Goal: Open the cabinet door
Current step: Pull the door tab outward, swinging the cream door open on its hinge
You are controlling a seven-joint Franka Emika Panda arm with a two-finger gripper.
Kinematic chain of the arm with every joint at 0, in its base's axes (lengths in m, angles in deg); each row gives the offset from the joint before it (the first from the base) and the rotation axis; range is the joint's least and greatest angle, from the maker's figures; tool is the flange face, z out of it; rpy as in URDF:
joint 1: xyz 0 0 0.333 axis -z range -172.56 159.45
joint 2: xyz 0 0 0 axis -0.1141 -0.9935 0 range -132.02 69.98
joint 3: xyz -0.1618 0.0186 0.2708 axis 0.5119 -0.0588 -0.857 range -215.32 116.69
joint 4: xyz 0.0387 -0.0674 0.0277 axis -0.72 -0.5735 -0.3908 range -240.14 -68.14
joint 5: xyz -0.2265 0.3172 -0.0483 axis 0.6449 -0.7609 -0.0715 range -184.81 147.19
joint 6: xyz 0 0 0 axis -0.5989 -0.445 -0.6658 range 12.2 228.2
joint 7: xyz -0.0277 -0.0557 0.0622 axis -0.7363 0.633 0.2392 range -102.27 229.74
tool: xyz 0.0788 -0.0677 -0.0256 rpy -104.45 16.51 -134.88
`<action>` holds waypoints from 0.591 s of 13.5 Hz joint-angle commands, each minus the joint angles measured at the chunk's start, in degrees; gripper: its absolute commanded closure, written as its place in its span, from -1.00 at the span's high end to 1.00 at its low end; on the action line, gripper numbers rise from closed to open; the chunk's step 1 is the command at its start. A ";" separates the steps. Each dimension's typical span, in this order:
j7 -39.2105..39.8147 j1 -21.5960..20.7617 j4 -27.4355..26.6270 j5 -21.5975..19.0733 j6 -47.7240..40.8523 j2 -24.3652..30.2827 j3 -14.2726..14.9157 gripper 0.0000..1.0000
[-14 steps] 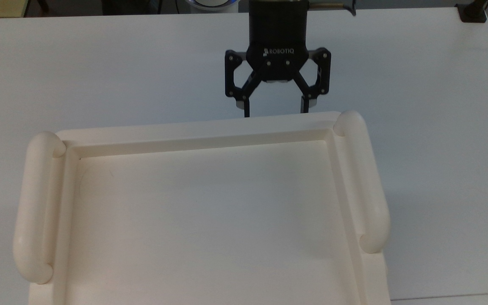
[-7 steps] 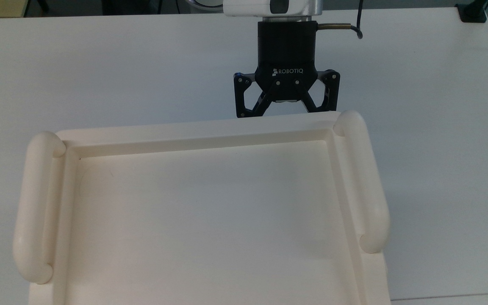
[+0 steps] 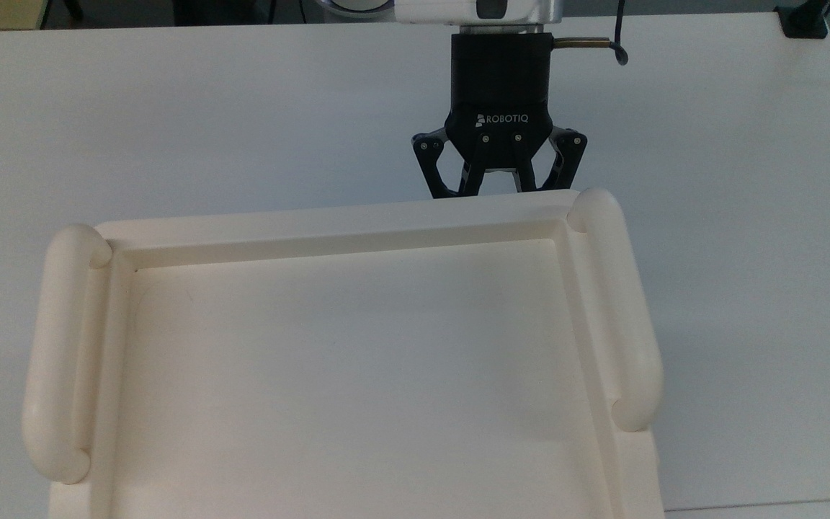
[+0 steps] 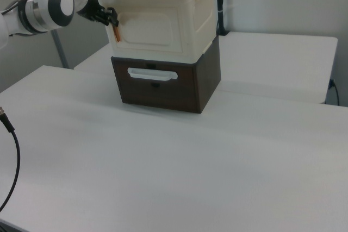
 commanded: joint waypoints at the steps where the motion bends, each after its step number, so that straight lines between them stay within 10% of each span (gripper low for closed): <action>1: -2.36 -1.87 1.24 1.92 0.42 -1.20 1.01 -0.52; 8: -1.92 -1.35 0.80 1.92 -0.02 0.11 1.28 -0.72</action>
